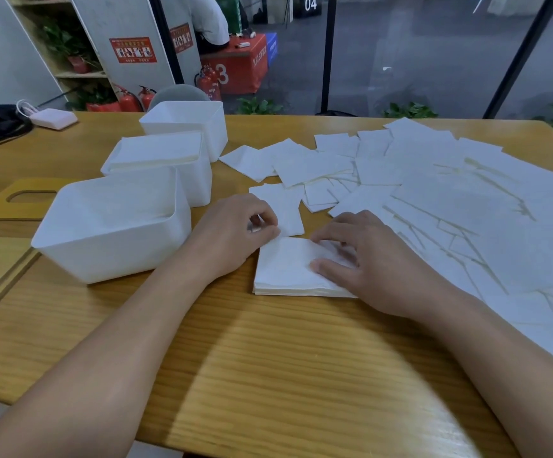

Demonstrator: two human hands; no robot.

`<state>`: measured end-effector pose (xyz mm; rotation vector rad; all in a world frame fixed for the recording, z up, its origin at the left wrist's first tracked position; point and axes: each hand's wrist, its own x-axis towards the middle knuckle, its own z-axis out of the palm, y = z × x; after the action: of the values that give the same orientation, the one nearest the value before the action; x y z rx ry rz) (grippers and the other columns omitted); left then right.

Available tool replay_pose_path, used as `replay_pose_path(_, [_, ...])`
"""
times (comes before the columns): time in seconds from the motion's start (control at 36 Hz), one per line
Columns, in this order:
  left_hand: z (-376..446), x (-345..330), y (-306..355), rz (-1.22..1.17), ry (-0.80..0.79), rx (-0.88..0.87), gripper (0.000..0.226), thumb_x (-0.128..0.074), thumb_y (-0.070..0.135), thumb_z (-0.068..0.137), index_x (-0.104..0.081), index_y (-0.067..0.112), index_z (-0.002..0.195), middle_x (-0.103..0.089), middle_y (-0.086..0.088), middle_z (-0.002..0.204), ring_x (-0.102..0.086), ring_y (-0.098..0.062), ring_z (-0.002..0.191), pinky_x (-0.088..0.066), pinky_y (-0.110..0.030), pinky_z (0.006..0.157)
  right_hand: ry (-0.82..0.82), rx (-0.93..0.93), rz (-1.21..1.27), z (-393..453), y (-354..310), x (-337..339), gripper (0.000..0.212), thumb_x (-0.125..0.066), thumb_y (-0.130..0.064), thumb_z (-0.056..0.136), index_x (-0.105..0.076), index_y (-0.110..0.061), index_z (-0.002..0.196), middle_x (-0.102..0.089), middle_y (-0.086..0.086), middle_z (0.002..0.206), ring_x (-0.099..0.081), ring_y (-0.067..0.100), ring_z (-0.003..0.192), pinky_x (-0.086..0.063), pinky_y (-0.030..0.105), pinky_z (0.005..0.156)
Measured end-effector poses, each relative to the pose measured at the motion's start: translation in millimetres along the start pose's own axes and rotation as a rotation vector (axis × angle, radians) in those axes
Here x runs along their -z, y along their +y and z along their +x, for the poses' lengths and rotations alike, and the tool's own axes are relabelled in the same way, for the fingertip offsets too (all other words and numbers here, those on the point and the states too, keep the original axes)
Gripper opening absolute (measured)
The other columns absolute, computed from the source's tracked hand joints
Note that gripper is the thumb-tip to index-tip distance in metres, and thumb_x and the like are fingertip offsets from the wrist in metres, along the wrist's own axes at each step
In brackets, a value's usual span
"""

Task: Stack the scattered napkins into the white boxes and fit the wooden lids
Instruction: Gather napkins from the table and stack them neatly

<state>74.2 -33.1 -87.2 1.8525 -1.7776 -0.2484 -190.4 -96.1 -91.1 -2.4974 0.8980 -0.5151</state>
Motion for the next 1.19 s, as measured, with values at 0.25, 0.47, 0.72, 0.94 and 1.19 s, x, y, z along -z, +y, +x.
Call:
replay_pose_path(0.25, [-1,5,0,0.059,-0.004,-0.035,0.007,-0.078,0.041,0.097,-0.081,0.036,0.100,-0.072,0.020,0.101,-0.066,-0.003,0.099,-0.057,-0.040,0.088,-0.002,0.008,0.004,0,-1,-1,0.032,-0.066,-0.059,0.097,-0.067,-0.046,0.126,-0.059,-0.026,0.115,-0.047,0.001,0.116,-0.052,0.037,0.092])
replay_pose_path(0.47, [-3,1,9,0.228,0.037,-0.080,0.015,-0.065,0.030,0.105,-0.080,0.027,0.104,-0.074,0.016,0.107,-0.060,-0.007,0.102,-0.052,-0.036,0.083,-0.001,0.006,0.006,0,-1,-1,0.033,-0.067,-0.059,0.097,-0.068,-0.045,0.127,-0.060,-0.025,0.115,-0.048,0.002,0.116,-0.052,0.038,0.092])
replay_pose_path(0.72, [-5,4,14,0.180,0.027,-0.062,0.020,-0.063,0.023,0.106,-0.083,0.023,0.108,-0.077,0.014,0.115,-0.065,-0.007,0.108,-0.049,-0.029,0.088,0.000,0.017,0.017,-1,-1,-1,0.032,-0.067,-0.057,0.098,-0.067,-0.045,0.127,-0.061,-0.024,0.116,-0.048,0.002,0.116,-0.052,0.040,0.095])
replay_pose_path(0.94, [-5,0,14,0.176,0.148,-0.131,0.015,-0.061,0.026,0.106,-0.075,0.027,0.101,-0.071,0.016,0.101,-0.061,-0.007,0.100,-0.051,-0.033,0.083,0.023,0.107,-0.036,-1,-8,5,0.037,-0.069,-0.050,0.098,-0.066,-0.046,0.135,-0.033,-0.030,0.161,-0.035,0.007,0.140,-0.045,0.039,0.110])
replay_pose_path(1.19, [-8,-8,25,-0.029,0.107,-0.202,0.020,-0.070,0.042,0.104,-0.072,0.034,0.122,-0.068,0.023,0.110,-0.058,-0.001,0.110,-0.042,-0.015,0.083,0.037,0.169,-0.120,1,-10,2,0.053,-0.064,-0.040,0.105,-0.054,-0.028,0.156,-0.046,-0.017,0.158,-0.040,0.011,0.140,-0.038,0.041,0.118])
